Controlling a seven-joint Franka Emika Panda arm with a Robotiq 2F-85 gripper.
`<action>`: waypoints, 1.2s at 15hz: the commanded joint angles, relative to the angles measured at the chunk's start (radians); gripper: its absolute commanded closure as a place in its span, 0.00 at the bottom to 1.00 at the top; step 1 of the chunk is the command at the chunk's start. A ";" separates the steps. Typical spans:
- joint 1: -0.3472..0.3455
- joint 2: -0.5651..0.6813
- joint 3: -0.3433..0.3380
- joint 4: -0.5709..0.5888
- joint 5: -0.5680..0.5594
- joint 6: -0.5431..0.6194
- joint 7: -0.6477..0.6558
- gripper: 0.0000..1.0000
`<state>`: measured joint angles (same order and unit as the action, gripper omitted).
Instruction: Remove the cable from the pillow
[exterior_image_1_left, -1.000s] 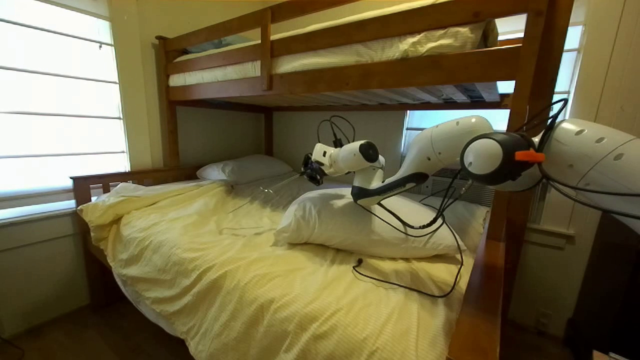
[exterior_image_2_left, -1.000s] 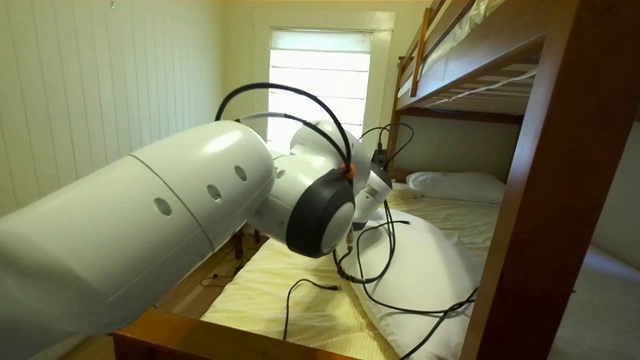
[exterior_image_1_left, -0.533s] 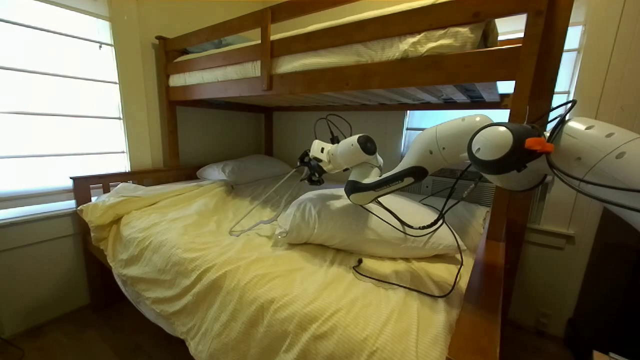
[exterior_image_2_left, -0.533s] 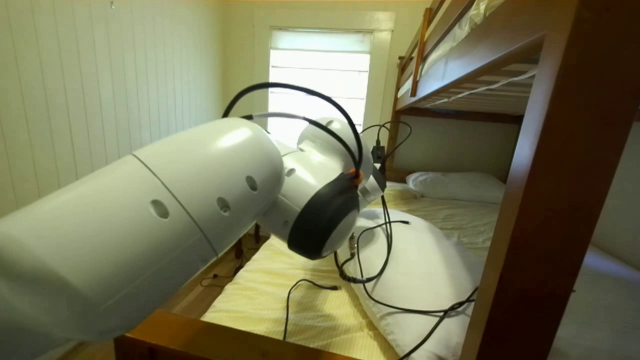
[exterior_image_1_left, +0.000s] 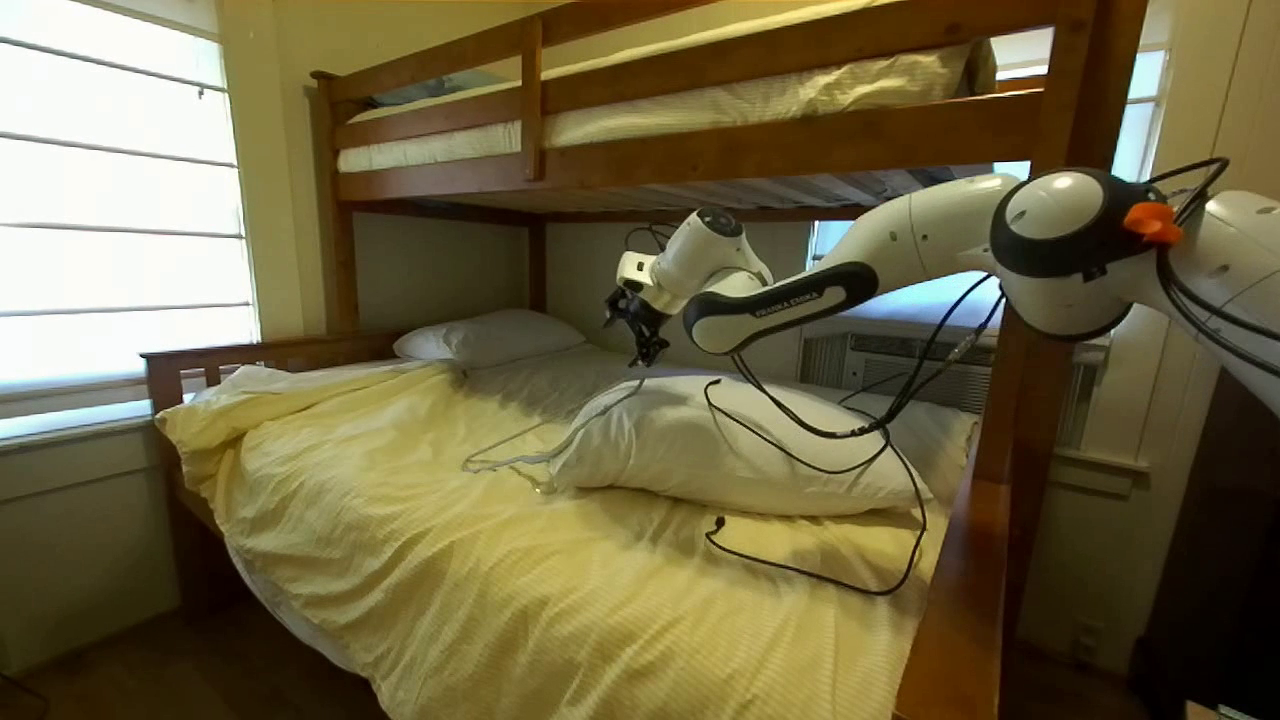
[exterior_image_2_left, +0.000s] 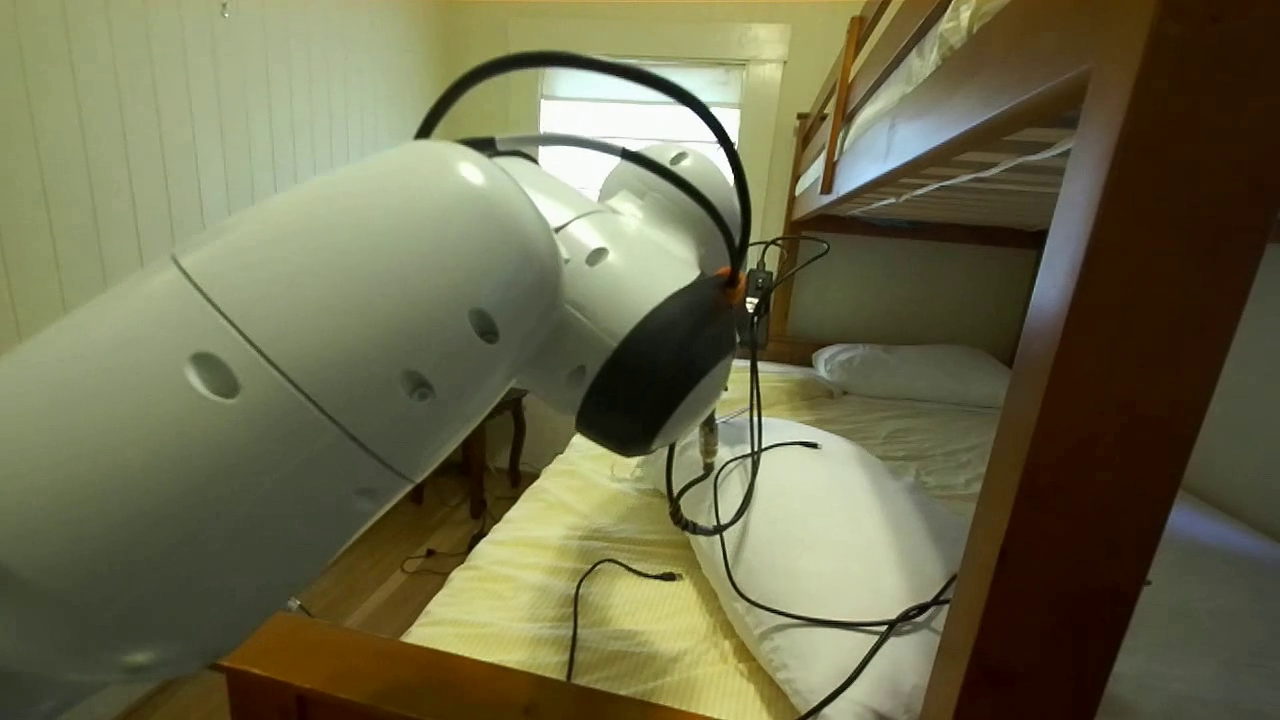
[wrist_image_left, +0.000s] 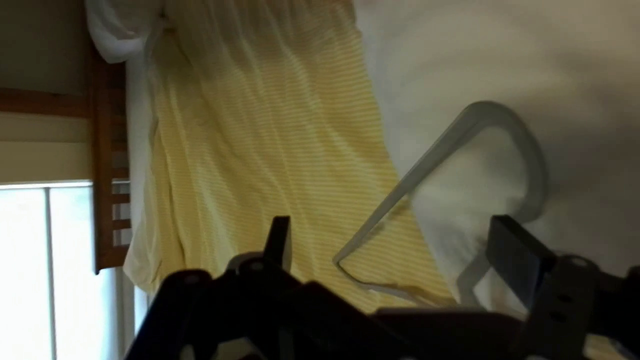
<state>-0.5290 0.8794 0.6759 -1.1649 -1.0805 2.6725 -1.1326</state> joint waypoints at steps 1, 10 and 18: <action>-0.141 -0.128 0.086 -0.180 0.115 -0.143 -0.091 0.00; -0.094 -0.347 -0.036 -0.319 0.801 -0.368 -0.362 0.00; 0.177 -0.600 -0.377 -0.434 1.180 -0.655 -0.299 0.00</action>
<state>-0.4381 0.4129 0.4371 -1.4857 0.0191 2.0855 -1.4768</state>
